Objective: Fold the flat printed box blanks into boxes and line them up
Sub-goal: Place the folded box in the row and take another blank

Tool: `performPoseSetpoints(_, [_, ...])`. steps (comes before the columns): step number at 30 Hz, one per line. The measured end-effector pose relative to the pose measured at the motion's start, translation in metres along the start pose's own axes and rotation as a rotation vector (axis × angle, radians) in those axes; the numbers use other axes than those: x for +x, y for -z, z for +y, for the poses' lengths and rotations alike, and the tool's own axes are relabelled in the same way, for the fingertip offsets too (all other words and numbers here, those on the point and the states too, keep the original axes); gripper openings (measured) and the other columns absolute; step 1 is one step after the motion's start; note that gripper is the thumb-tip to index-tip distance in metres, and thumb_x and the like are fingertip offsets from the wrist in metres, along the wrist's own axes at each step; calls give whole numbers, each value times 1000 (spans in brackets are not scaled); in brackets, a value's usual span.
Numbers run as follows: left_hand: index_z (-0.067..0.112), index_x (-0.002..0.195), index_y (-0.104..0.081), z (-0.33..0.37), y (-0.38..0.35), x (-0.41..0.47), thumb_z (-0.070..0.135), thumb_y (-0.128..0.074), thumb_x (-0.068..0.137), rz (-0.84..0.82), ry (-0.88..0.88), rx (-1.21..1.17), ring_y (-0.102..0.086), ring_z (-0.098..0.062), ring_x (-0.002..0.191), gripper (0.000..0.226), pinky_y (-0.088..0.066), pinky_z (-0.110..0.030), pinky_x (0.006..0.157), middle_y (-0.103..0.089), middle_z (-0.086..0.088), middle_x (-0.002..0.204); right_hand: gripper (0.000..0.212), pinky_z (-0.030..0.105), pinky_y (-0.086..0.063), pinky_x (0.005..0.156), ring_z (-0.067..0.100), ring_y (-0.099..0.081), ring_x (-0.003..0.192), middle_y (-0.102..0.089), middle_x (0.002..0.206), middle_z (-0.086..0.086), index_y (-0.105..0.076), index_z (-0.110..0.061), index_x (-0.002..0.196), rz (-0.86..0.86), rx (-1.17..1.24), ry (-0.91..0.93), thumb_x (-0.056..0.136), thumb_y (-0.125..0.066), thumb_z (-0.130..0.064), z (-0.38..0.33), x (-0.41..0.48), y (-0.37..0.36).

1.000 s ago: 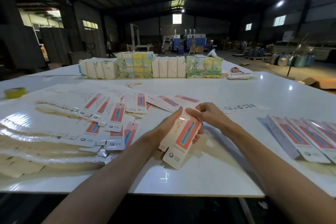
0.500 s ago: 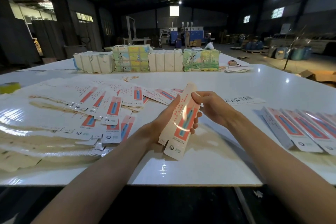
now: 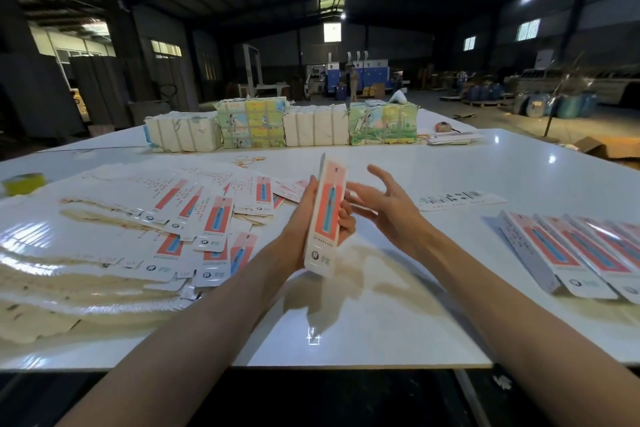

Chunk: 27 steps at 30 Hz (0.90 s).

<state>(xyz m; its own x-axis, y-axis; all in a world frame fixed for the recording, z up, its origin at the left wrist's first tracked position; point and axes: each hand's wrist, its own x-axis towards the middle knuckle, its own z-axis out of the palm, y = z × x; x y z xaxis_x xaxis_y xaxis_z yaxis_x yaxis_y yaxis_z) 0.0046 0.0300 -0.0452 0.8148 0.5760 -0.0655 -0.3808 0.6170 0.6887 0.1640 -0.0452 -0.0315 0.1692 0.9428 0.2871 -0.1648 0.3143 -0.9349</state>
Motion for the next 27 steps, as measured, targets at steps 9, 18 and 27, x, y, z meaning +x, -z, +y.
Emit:
performPoseSetpoints(9, [37, 139, -54, 1, -8, 16, 73, -37, 99, 187, -194, 791, -77, -33, 99, 56, -63, -50, 87, -74, -19, 117, 73, 41, -62, 94, 33, -76, 107, -77, 118, 17, -34, -34, 157, 81, -66, 44, 97, -75, -24, 7, 0, 16])
performPoseSetpoints(18, [68, 150, -22, -5, 11, 0, 71, -74, 82, 91, -323, 919, -72, -18, 118, 86, -63, -47, 90, -62, 10, 143, 51, 48, -63, 90, 34, -76, 99, -79, 113, 17, -54, -30, 140, 24, -114, 0, 96, -74, -12, 12, 3, 13])
performPoseSetpoints(27, [38, 151, -24, -12, 3, -2, 29, -84, 89, 126, -275, 1069, -78, -18, 97, 86, -65, -33, 78, -71, -8, 116, 50, 48, -64, 90, 37, -77, 102, -79, 111, 15, -54, -25, 142, -38, -211, -99, 98, -73, -10, 11, -4, 15])
